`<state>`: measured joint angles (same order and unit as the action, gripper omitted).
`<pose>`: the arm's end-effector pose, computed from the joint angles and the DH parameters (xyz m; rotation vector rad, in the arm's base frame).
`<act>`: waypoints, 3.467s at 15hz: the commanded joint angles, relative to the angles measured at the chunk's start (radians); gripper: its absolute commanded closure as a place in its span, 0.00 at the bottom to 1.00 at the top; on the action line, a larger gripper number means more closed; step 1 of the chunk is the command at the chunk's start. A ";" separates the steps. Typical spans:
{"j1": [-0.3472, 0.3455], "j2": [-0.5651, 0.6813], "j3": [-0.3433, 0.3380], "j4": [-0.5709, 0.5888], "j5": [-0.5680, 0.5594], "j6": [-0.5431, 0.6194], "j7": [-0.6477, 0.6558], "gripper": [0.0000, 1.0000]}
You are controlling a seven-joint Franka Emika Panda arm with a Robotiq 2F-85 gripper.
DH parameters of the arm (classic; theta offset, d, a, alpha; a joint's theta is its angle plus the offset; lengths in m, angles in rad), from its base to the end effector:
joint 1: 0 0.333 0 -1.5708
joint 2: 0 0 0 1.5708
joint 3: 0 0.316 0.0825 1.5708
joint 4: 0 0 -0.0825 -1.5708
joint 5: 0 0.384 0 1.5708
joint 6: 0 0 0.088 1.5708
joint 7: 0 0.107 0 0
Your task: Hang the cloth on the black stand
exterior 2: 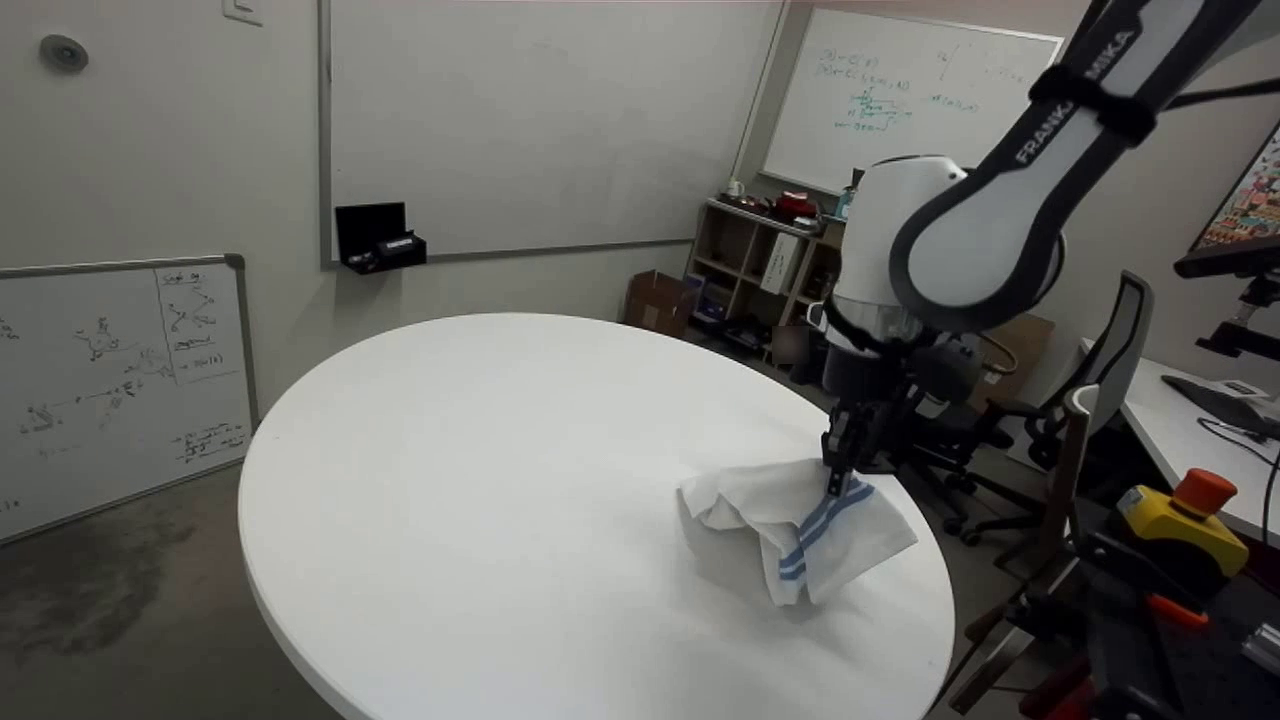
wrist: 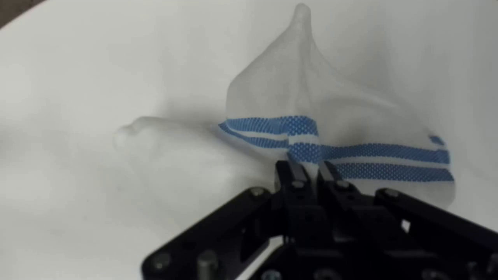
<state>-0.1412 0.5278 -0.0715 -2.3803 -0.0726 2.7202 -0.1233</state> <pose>0.4554 -0.1000 0.0890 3.0988 -0.0217 -0.3032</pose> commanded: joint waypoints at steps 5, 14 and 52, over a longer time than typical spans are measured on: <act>-0.045 -0.289 0.031 -0.067 0.115 -0.214 -0.044 0.98; -0.058 -0.604 -0.064 -0.051 0.155 -0.552 -0.111 0.98; -0.114 -0.407 -0.182 0.059 0.122 -0.212 -0.032 0.98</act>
<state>-0.2589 0.1060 -0.2662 -2.3043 0.0667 2.4797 -0.1769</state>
